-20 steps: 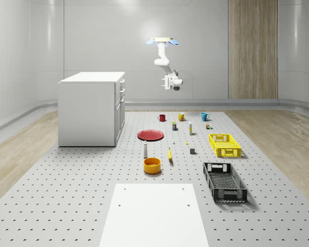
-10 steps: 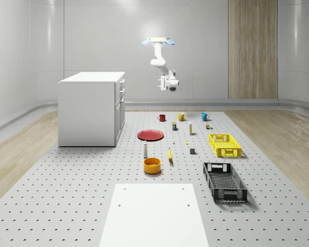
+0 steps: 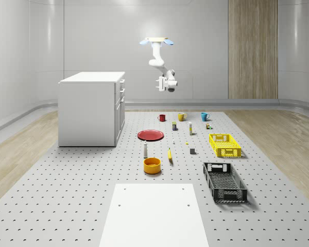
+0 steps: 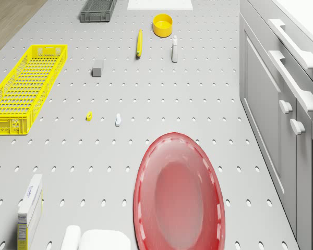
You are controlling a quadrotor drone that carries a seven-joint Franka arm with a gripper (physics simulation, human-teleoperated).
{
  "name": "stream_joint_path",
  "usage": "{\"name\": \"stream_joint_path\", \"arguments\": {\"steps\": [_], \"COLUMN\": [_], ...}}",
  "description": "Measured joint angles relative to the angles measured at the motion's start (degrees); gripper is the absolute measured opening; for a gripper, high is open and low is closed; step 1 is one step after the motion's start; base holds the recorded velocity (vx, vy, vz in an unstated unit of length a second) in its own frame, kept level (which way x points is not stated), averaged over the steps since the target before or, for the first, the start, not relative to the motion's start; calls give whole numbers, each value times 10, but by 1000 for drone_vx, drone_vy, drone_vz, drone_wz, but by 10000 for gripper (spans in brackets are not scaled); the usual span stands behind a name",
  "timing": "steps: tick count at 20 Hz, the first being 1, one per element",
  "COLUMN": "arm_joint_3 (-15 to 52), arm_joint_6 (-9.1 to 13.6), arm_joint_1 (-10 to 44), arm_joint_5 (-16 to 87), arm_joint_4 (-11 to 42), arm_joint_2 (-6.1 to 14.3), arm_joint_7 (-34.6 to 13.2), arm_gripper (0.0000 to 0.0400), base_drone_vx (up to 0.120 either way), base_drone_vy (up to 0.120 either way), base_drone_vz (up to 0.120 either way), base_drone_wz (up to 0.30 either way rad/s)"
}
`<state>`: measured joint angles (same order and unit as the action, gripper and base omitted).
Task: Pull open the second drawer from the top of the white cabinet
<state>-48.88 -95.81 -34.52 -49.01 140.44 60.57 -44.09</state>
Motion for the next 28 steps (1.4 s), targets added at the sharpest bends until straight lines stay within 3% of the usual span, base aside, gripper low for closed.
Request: {"name": "stream_joint_path", "arguments": {"steps": [11,28], "arm_joint_3": [-6,-12], "arm_joint_6": [-16,-35], "arm_joint_1": [-17,-37], "arm_joint_5": [14,32], "arm_joint_4": [2,5], "arm_joint_2": [18,40], "arm_joint_7": [-12,-27], "arm_gripper": [300,300], "base_drone_vx": [120,120], "base_drone_vy": [-120,0], "base_drone_vz": [0,0], "base_drone_wz": [0,0]}}
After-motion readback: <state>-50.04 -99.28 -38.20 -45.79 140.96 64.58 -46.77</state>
